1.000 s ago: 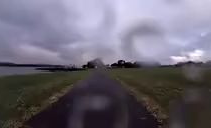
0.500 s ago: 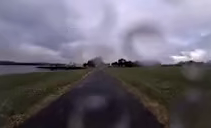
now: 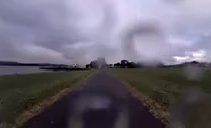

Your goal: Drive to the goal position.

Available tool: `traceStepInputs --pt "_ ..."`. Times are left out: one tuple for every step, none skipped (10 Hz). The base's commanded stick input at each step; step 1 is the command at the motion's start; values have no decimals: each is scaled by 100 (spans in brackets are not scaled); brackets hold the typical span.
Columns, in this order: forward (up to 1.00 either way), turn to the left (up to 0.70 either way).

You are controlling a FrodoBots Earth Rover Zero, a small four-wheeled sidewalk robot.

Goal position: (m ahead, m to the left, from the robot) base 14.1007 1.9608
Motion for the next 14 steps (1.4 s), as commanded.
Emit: traceStepInputs --pt "70 0" --pt "70 0" --pt "70 0" --pt "70 0" --pt "70 0" --pt "70 0" --pt "70 0" --pt "70 0" --pt "70 0" --pt "70 0" --pt "70 0" --pt "70 0" --pt "70 0" --pt "70 0"
